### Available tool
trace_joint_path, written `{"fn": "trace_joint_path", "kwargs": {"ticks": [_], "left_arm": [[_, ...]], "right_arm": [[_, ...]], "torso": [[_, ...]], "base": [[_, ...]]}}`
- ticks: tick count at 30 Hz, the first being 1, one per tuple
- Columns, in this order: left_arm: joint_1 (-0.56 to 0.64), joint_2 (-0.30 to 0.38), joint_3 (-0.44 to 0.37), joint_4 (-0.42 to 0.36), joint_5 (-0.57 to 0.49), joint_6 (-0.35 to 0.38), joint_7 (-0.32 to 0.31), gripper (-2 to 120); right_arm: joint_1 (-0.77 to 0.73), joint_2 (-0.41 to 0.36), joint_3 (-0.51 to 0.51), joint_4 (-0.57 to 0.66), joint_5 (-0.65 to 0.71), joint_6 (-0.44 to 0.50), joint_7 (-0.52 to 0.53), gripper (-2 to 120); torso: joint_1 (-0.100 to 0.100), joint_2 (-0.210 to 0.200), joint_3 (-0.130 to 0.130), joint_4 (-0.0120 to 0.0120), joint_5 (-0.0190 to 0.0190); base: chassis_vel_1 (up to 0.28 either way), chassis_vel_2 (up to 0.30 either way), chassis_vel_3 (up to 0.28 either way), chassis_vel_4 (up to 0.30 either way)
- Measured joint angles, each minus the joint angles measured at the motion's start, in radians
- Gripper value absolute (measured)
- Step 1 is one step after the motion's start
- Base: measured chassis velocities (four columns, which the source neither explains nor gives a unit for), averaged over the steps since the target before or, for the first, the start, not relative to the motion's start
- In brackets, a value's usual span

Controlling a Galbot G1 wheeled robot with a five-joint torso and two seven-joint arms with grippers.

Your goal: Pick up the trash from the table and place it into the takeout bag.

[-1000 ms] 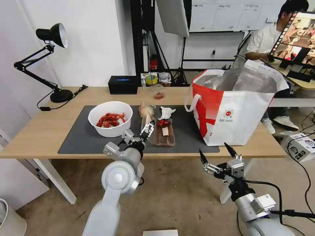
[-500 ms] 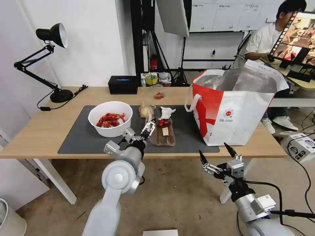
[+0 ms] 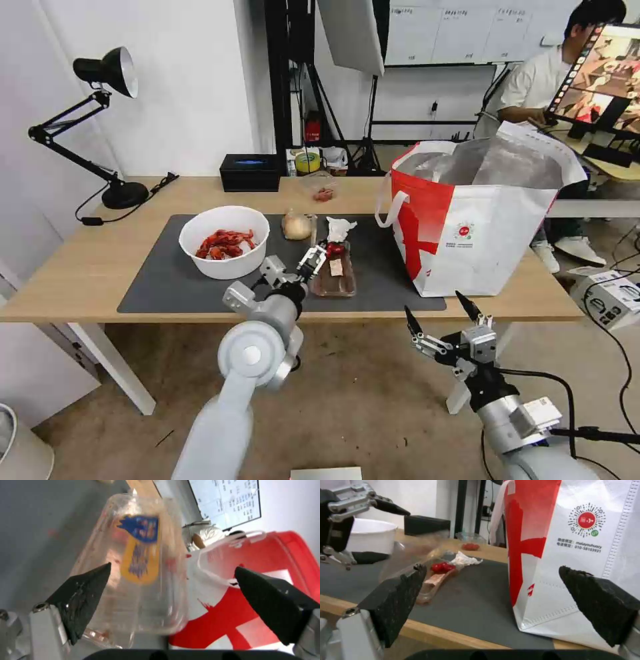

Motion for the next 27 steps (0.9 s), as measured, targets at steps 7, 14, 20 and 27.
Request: {"fn": "trace_joint_path", "kwargs": {"ticks": [7,14,20,27], "left_arm": [[-0.047,0.037,0.058,0.031,0.007,0.001,0.0,100],[-0.096,0.127,0.084,0.035,0.026,0.022,0.0,100],[-0.143,0.224,0.13,0.048,0.153,0.027,0.1,95],[-0.269,0.429,0.269,0.106,0.44,-0.012,0.362,71]], "right_arm": [[-0.01,0.004,0.012,0.007,0.002,0.011,-0.001,100],[-0.016,0.007,0.015,0.011,0.005,0.019,-0.001,100],[-0.016,0.011,0.014,0.011,0.005,0.022,-0.002,100],[-0.01,0.008,0.009,0.012,0.043,0.017,0.004,100]], "torso": [[0.0,0.0,0.0,-0.0001,0.0],[0.0,0.0,0.0,0.0,0.0],[0.0,0.0,0.0,0.0001,-0.0003],[0.0,0.0,0.0,-0.0001,-0.0001]], "base": [[0.0,0.0,0.0,0.0],[0.0,0.0,0.0,0.0],[0.0,0.0,0.0,0.0],[0.0,0.0,0.0,0.0]]}}
